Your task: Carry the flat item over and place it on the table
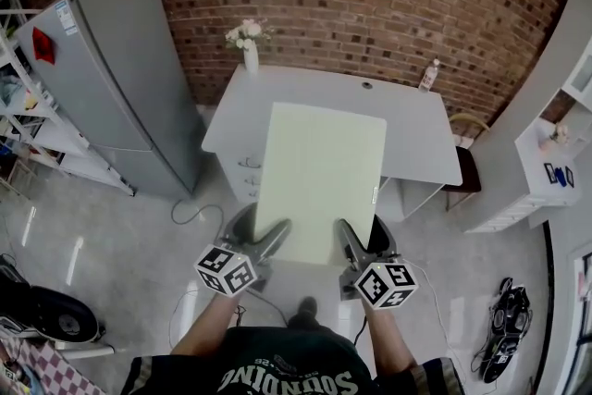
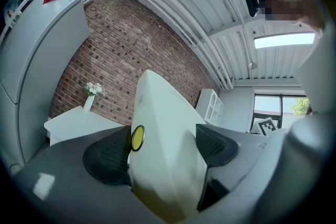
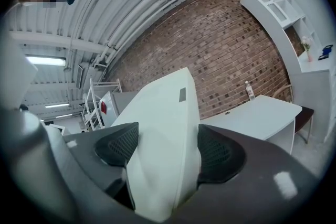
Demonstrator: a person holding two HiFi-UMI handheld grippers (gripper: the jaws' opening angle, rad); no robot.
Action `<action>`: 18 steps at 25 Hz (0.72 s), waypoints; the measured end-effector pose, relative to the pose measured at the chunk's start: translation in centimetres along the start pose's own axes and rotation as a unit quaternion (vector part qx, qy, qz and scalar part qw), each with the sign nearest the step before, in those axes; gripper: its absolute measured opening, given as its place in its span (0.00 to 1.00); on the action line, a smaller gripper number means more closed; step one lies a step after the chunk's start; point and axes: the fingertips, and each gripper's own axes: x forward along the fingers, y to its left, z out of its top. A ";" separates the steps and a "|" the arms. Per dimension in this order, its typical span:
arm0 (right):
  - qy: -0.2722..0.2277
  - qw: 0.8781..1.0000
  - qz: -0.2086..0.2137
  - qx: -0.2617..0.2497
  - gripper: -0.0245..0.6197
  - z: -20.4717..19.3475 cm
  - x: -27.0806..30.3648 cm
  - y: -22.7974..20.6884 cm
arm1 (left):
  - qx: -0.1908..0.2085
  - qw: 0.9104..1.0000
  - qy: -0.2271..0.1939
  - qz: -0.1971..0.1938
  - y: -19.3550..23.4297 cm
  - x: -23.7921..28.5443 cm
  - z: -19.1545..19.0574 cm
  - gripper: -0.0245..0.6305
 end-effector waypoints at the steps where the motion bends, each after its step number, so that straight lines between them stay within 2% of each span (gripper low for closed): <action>1: 0.001 1.000 0.001 0.000 0.58 0.2 0.4 -0.3 | -0.001 1.000 0.001 0.001 0.2 0.5 0.0 0.63; 18: 0.019 1.000 0.018 0.003 0.57 2.6 5.9 -6.6 | -0.005 1.000 0.003 0.024 2.2 8.2 -0.4 0.63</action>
